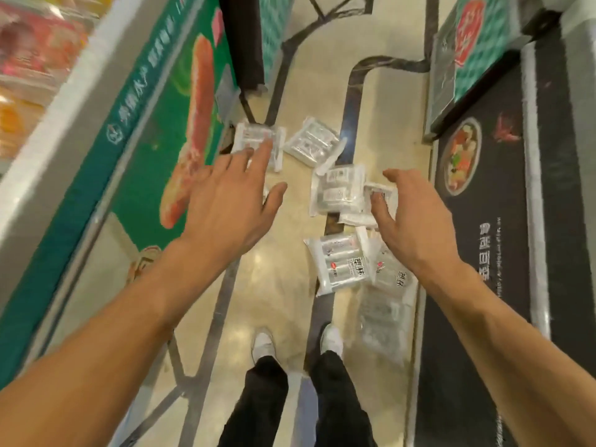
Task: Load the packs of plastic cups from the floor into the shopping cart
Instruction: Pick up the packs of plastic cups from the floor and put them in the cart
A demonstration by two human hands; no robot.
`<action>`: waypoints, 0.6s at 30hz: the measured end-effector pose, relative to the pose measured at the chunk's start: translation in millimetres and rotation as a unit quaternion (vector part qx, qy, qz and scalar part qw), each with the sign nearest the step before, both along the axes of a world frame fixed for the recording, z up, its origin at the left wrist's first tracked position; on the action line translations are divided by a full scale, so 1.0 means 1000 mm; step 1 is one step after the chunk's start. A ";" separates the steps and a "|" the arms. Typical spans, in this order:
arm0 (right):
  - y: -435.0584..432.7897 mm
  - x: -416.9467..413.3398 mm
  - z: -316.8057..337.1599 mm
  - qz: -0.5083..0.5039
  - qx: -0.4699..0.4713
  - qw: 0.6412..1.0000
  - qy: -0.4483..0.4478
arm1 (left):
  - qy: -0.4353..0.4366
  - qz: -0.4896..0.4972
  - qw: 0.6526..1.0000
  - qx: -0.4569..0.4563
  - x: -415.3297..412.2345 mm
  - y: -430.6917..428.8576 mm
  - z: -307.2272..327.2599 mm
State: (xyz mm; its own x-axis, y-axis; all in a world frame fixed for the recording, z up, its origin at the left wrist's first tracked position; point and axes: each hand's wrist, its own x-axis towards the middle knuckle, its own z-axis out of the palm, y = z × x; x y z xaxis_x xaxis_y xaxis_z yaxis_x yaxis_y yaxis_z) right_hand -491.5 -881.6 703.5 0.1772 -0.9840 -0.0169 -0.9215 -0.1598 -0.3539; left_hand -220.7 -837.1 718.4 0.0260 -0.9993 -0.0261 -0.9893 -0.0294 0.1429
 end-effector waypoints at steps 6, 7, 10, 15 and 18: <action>-0.023 -0.047 -0.208 -0.113 0.078 0.990 -0.035 | 0.031 -0.084 0.994 0.054 -0.038 -0.083 -0.212; -0.020 -0.054 -0.248 -0.133 0.087 0.986 -0.044 | 0.027 -0.103 0.993 0.060 -0.047 -0.094 -0.249; -0.011 -0.070 -0.376 -0.193 0.113 0.973 -0.051 | 0.021 -0.158 0.984 0.074 -0.074 -0.128 -0.367; 0.000 -0.085 -0.571 -0.278 0.167 0.943 -0.070 | 0.001 -0.225 0.968 0.108 -0.116 -0.182 -0.565; 0.013 -0.085 -0.665 -0.386 0.180 0.897 -0.113 | -0.012 -0.258 0.956 0.141 -0.144 -0.202 -0.667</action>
